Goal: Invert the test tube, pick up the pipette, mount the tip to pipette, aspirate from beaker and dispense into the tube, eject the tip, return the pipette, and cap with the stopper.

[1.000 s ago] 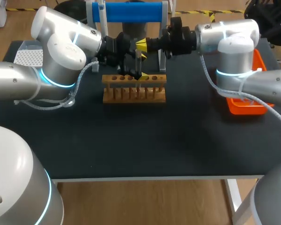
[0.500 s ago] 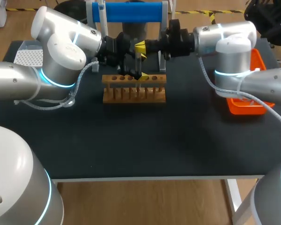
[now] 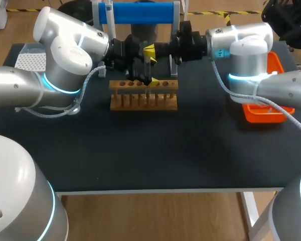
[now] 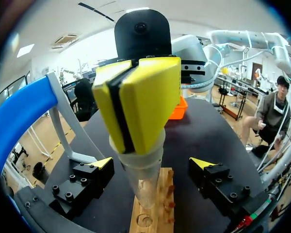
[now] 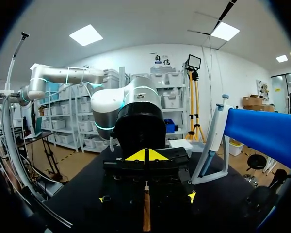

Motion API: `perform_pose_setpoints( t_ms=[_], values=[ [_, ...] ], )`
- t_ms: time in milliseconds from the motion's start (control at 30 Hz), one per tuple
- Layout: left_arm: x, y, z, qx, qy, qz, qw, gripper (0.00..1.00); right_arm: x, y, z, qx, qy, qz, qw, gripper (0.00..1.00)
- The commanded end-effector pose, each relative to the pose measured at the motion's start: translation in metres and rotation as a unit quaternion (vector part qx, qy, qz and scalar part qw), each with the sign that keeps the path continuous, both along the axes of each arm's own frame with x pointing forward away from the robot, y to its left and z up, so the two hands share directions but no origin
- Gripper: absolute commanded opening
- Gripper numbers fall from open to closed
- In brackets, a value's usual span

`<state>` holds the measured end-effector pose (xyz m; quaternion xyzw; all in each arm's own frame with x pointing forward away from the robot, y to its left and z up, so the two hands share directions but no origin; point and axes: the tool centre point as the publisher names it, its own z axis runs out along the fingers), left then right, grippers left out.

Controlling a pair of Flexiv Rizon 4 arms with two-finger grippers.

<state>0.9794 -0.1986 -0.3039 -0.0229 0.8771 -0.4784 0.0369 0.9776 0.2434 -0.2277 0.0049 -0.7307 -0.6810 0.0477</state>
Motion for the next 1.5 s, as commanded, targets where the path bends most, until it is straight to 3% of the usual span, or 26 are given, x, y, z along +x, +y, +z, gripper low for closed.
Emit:
perform_pose_setpoints(
  t_ms=[33,400,733,767,833,867,900,933,1200,1500],
  values=[
    [0.001,0.001,0.001,0.001,0.001,-0.002,1.0,1.0,-0.001,0.001,-0.008,0.005,-0.001,0.001,1.0,0.0],
    [0.001,0.001,0.001,0.001,0.001,-0.002,1.0,1.0,-0.003,-0.01,0.023,0.019,-0.025,-0.004,1.0,0.0],
    [0.001,0.001,0.001,0.001,0.001,-0.002,1.0,1.0,-0.013,-0.057,0.032,-0.018,-0.048,-0.034,0.998,0.0],
    [0.001,0.001,0.001,0.001,0.001,-0.002,1.0,1.0,-0.013,-0.062,0.032,-0.022,-0.049,-0.037,0.998,0.05],
    [0.001,0.001,0.001,0.001,0.001,-0.002,1.0,1.0,-0.015,-0.073,0.032,-0.034,-0.052,-0.045,0.997,0.27],
    [0.001,0.001,0.001,0.001,0.001,-0.002,1.0,1.0,-0.016,-0.077,0.032,-0.04,-0.055,-0.049,0.996,0.45],
    [0.001,0.001,0.001,0.001,0.001,-0.002,1.0,1.0,-0.017,-0.082,0.031,-0.047,-0.057,-0.054,0.996,0.84],
    [0.001,0.001,0.001,0.001,0.001,-0.002,1.0,1.0,-0.018,-0.087,0.031,-0.05,-0.057,-0.058,0.995,1.0],
    [0.001,0.001,0.001,0.001,0.001,-0.002,1.0,1.0,-0.027,-0.118,0.022,-0.078,-0.056,-0.081,0.992,1.0],
    [0.001,0.001,0.001,0.001,0.001,-0.002,1.0,1.0,-0.036,-0.132,0.004,-0.113,-0.054,-0.088,0.988,1.0]
  ],
)
